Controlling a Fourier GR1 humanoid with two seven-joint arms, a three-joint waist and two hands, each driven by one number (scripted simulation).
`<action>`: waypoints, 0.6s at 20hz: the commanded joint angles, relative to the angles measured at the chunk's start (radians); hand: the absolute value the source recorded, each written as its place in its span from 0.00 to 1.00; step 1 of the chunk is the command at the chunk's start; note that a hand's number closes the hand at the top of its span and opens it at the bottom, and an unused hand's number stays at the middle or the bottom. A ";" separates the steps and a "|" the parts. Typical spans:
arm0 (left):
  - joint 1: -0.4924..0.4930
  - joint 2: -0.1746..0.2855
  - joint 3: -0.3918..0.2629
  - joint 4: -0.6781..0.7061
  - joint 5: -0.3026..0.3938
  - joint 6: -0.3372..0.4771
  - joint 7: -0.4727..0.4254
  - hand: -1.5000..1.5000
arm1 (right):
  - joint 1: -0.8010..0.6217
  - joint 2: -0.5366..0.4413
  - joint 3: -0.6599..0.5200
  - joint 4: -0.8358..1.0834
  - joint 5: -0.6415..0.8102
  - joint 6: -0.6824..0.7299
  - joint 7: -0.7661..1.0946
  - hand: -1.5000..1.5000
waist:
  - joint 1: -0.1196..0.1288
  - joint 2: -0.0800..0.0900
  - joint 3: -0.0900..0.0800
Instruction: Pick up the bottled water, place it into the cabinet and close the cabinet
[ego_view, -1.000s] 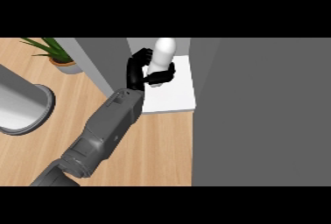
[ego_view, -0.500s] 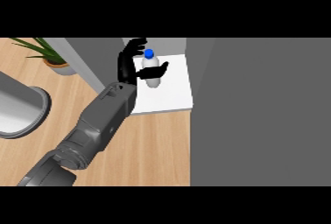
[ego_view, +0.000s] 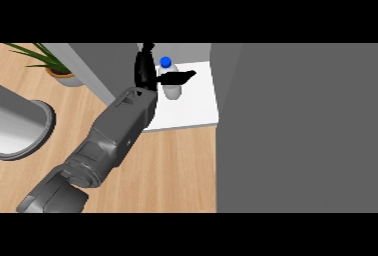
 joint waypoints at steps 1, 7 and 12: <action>0.002 0.001 0.024 -0.040 0.016 -0.097 -0.057 0.00 | 0.004 -0.001 -0.018 -0.061 -0.080 -0.009 0.033 0.00 | 0.016 -0.002 -0.001; -0.012 -0.010 0.090 -0.103 0.067 -0.216 -0.161 0.00 | 0.018 0.007 0.027 -0.057 -0.054 0.021 0.007 0.00 | 0.019 -0.008 -0.001; -0.045 -0.039 0.100 -0.114 0.068 -0.273 -0.125 0.00 | 0.037 0.013 0.028 -0.092 -0.084 -0.008 0.071 0.00 | 0.058 -0.024 0.001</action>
